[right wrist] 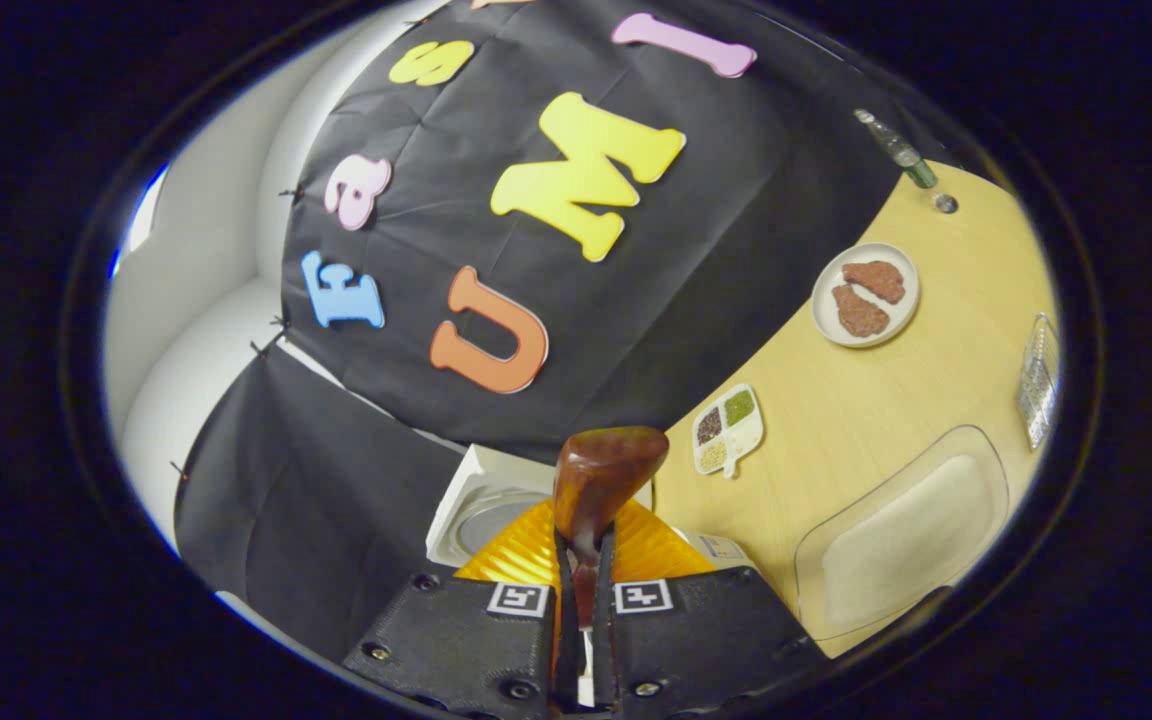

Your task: Close the left gripper, press the button to open the rice cooker; take a wooden spoon from the chopstick holder with the right hand, scoop a spoonful of rice and pour it into the rice cooker, then put the wooden spoon back into the chopstick holder.

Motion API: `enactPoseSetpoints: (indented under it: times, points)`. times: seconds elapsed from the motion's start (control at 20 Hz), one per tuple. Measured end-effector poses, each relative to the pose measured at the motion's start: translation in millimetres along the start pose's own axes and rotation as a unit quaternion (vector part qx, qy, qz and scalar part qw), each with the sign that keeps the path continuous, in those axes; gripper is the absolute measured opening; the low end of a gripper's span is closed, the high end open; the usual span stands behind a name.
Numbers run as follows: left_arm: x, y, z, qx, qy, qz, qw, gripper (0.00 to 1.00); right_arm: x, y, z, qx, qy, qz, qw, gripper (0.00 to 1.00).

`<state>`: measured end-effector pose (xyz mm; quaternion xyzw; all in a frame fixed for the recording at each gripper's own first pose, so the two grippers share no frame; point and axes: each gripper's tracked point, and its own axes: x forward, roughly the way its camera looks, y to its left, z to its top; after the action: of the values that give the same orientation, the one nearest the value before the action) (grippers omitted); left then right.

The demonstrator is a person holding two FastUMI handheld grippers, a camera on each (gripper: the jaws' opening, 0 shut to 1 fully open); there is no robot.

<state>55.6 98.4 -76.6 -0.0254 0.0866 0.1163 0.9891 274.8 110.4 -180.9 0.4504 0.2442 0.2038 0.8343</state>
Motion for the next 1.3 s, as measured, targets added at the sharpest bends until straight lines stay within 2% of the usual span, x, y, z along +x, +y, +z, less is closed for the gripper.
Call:
enactPoseSetpoints:
  times: [0.3,0.55,0.75,0.9,1.1,1.3]
  points:
    - [-5,26,-2,-0.013,0.004,0.019,1.000,0.95,50,6,-57,-0.115,0.045,-0.031,0.992,0.11]
    - [-13,43,-10,-0.017,0.009,0.035,0.999,0.94,60,14,-73,-0.205,0.056,-0.046,0.976,0.11]
    - [-14,48,-14,-0.030,0.010,0.041,0.999,0.94,62,20,-73,-0.280,0.060,-0.059,0.956,0.11]
    - [-13,49,-16,-0.036,0.008,0.041,0.998,0.95,61,32,-71,-0.350,0.056,-0.061,0.933,0.11]
    - [-14,51,-19,-0.038,0.008,0.041,0.998,0.95,63,56,-76,-0.449,0.046,-0.049,0.891,0.11]
    - [-14,52,-20,-0.037,0.005,0.039,0.999,0.95,60,81,-88,-0.544,0.036,-0.029,0.838,0.11]
